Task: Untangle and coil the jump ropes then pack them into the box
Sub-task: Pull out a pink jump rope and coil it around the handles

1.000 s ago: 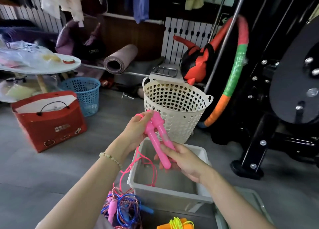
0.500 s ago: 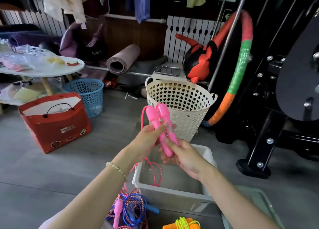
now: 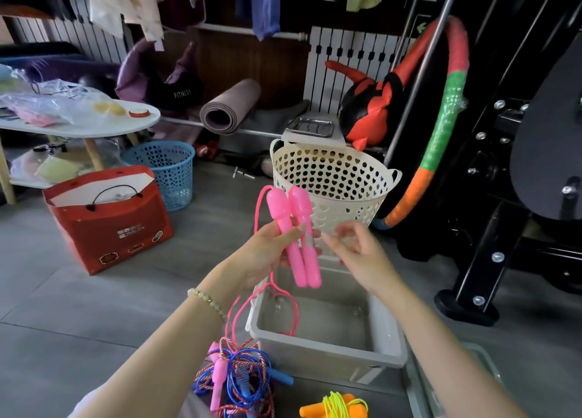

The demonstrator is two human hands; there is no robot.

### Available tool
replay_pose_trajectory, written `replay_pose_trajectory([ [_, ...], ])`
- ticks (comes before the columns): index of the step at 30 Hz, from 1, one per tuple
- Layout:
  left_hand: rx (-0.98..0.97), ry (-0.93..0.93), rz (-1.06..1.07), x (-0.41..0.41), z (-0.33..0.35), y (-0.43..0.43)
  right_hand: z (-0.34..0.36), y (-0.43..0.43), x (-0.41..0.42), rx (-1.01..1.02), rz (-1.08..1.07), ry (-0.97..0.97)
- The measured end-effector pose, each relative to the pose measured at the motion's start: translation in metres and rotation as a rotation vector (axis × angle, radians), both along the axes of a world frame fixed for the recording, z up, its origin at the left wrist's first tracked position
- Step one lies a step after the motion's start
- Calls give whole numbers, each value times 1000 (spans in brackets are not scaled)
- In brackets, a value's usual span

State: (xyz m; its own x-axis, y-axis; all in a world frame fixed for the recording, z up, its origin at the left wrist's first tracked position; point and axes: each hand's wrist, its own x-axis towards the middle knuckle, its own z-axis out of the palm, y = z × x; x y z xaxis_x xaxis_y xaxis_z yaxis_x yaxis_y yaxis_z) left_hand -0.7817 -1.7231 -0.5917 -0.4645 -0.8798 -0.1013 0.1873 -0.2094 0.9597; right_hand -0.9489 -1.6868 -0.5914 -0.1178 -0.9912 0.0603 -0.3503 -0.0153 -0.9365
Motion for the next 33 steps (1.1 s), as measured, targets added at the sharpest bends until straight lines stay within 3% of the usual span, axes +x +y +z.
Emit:
replay_pose_trajectory([
  [4, 24, -86, -302, -6, 0, 19, 6, 0, -7, -251, 163, -14],
  [7, 42, -109, -496, -3, 2, 23, 7, -1, -3, -324, 255, 36],
  [10, 46, -132, -572, 5, 4, 20, 7, 1, 0, -287, 310, -52],
  [17, -19, -133, -489, 6, 7, 23, 6, -1, 13, -268, 226, -129],
  [23, -149, -188, -228, -7, 1, 31, 7, -4, 9, -302, 155, -126],
  [25, -107, -158, -134, -8, -2, 30, 8, -5, 8, -304, 160, -125],
  [33, -57, -242, -301, -1, 1, 28, 6, -3, 13, -344, 162, -53],
])
